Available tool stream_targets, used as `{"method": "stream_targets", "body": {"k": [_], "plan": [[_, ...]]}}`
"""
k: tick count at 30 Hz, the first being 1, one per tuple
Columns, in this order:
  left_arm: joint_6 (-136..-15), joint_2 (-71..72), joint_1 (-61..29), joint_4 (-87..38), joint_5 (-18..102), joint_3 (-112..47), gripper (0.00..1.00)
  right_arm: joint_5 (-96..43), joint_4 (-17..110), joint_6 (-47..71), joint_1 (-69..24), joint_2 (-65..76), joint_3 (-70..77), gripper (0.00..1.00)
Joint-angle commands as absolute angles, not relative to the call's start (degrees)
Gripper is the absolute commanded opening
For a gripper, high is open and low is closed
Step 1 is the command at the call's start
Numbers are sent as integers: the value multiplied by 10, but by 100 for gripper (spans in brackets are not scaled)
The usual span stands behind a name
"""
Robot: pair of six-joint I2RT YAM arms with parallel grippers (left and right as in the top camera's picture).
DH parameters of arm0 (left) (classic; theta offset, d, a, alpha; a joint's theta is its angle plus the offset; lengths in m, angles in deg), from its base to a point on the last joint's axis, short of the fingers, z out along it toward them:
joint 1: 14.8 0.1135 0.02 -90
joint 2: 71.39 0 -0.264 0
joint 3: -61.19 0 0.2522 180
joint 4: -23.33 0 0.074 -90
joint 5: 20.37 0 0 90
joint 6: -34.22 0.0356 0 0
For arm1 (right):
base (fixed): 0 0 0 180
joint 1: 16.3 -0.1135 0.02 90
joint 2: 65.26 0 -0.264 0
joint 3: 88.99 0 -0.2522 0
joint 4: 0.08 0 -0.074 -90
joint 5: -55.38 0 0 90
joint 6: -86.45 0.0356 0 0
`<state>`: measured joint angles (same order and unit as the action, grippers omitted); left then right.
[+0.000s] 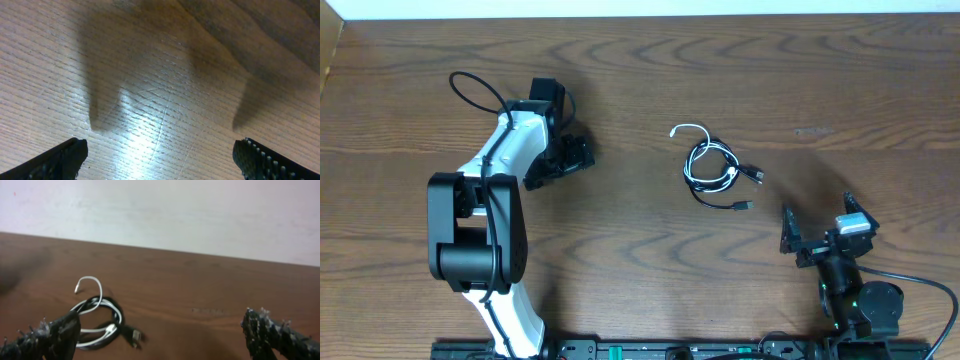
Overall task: Untangle cables
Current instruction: 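Raise the right arm and move the right gripper over the cable bundle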
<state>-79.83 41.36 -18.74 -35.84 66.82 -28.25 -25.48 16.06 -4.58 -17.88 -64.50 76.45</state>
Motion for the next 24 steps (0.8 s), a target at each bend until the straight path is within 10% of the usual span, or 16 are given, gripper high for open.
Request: {"method": "stream_targets", "body": {"k": [1, 24], "plan": [[-798, 407, -187, -360, 677, -293, 98, -239, 177, -47, -182, -638, 717, 99], [-798, 407, -187, -360, 677, -293, 98, -198, 392, -55, -182, -228, 323, 99]]}}
